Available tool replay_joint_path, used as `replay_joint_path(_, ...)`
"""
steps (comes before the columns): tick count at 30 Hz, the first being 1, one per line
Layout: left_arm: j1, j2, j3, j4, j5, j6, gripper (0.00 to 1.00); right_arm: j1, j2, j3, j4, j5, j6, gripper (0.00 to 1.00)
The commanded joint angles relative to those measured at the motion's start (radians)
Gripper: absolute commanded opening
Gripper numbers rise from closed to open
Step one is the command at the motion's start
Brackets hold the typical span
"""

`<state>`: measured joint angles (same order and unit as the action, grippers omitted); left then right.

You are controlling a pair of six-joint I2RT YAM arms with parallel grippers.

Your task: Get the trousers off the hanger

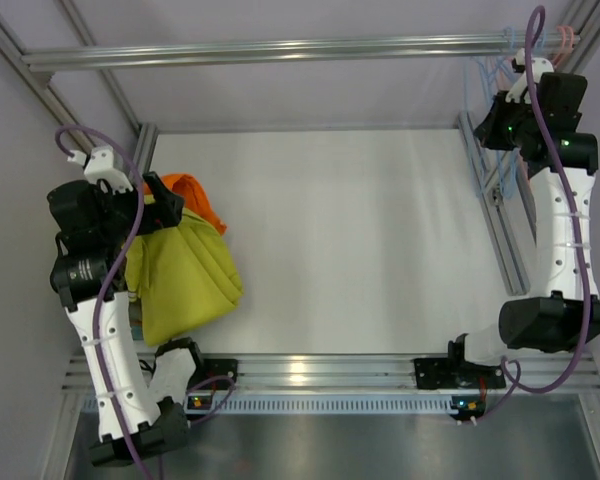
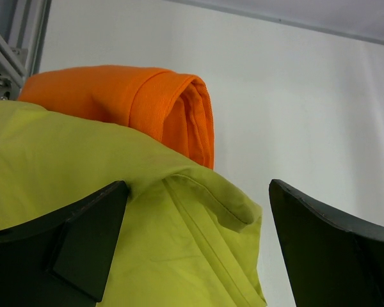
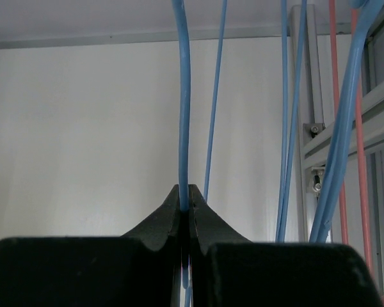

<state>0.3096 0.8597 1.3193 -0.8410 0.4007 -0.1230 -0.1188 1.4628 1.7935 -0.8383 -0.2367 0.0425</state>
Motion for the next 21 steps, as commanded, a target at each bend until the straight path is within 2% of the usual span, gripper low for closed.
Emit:
replay_joint_path(1, 0.0, 0.033, 0.054, -0.053, 0.052, 0.026, 0.98, -0.022, -0.022, -0.037, 0.002, -0.024, -0.027, 0.0)
replay_joint_path(3, 0.0, 0.047, 0.057, -0.066, 0.061, 0.032, 0.98, -0.022, -0.033, -0.049, 0.018, -0.03, -0.029, 0.0)
replay_joint_path(4, 0.0, 0.048, 0.057, -0.067, 0.069, 0.037, 0.98, -0.022, -0.042, -0.058, 0.018, -0.032, -0.032, 0.05)
replay_joint_path(5, 0.0, 0.047, 0.058, -0.066, 0.073, 0.042, 0.98, -0.022, -0.048, -0.062, 0.016, -0.039, -0.032, 0.13)
replay_joint_path(6, 0.0, 0.045, 0.061, -0.066, 0.079, 0.048, 0.98, -0.022, -0.053, -0.066, 0.008, -0.045, -0.033, 0.34)
replay_joint_path(9, 0.0, 0.047, 0.077, -0.07, 0.089, 0.074, 0.98, -0.022, -0.1, -0.092, 0.005, -0.061, -0.03, 0.55)
replay_joint_path(20, 0.0, 0.124, 0.224, -0.096, 0.033, 0.114, 0.98, -0.022, -0.271, -0.1, -0.045, -0.096, 0.004, 0.88)
replay_joint_path(21, 0.0, 0.137, 0.239, -0.095, 0.027, 0.114, 0.98, -0.022, -0.285, -0.1, -0.05, -0.095, 0.003, 0.95)
